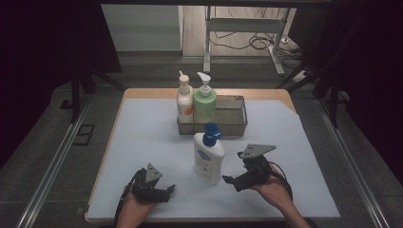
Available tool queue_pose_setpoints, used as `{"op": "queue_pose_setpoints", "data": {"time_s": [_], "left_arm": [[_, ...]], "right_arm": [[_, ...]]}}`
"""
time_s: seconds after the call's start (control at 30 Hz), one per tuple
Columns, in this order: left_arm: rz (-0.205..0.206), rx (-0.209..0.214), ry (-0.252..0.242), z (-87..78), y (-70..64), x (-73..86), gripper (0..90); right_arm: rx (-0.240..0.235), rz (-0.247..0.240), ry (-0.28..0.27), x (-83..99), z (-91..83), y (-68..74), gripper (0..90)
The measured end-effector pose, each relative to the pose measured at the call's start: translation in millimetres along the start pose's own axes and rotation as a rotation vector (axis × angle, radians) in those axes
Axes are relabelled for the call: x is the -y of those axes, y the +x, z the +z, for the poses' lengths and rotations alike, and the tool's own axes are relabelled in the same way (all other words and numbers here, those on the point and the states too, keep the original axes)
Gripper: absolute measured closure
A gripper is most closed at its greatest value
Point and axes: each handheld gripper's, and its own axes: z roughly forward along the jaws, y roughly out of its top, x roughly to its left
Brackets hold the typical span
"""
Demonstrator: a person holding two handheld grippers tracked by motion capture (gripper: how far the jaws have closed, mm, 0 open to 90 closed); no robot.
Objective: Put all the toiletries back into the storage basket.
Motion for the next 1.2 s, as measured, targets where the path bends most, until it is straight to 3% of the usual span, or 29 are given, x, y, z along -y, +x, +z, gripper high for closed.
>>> {"op": "queue_pose_setpoints", "data": {"time_s": [0.77,0.9,1.2], "left_arm": [[-0.020,0.019,-0.001,0.9,2.8,1.6,12.3],[-0.021,0.019,-0.001,0.8,2.8,1.6,12.3],[-0.020,0.020,0.000,0.8,2.9,1.6,12.3]], "right_arm": [[0.010,-0.051,-0.022,-42.8,17.6,19.6,3.2],[0.033,-0.059,-0.030,-47.6,21.6,22.3,7.8],[0.037,-0.060,-0.064,-55.5,26.2,26.3,16.8]]}}
